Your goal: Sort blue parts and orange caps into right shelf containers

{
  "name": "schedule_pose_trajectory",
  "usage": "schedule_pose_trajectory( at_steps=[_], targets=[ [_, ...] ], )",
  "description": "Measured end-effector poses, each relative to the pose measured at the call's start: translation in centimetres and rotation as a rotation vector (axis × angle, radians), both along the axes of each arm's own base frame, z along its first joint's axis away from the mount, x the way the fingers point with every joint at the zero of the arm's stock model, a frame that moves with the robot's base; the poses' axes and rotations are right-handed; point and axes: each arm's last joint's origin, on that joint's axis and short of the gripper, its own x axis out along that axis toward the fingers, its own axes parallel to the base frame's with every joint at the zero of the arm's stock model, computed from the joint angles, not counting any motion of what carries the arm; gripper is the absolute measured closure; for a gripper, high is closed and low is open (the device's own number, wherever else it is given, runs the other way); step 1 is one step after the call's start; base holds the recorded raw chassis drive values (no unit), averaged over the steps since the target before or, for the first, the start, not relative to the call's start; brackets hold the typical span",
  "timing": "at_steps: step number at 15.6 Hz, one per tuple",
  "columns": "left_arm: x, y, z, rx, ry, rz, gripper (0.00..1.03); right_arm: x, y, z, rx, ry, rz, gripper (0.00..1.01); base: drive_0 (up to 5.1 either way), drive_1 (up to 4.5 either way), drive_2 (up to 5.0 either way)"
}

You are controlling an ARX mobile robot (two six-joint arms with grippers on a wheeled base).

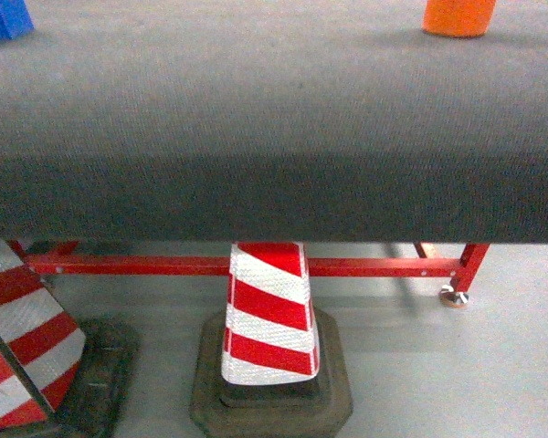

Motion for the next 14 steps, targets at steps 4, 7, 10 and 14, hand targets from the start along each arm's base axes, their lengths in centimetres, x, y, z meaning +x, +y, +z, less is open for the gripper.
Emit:
schedule_pose_trajectory(
  at_steps=[4, 7, 10, 14],
  targets=[
    [0.0, 0.0, 0.0, 0.0, 0.0, 0.002, 0.05, 0.0, 0.0, -0.01, 0.0, 0.001, 0.001, 0.03, 0.0, 0.0, 0.0],
    [0.0, 0.0, -0.01, 0.0, 0.001, 0.0, 0.05, 0.0, 0.0, -0.01, 0.001, 0.001, 0.0, 0.03, 0.0, 0.0, 0.0],
    [0.0, 0.0, 0.0, 0.0, 0.0, 0.001, 0.05, 0.0, 0.0, 0.01, 0.0, -0.001, 0.0, 0.03, 0.0, 0.0, 0.0],
    [0.0, 0.01, 0.0, 0.0, 0.0, 0.002, 0.05, 0.0, 0.0, 0.01, 0.0, -0.001, 0.001, 0.03, 0.0, 0.0, 0.0]
  ],
)
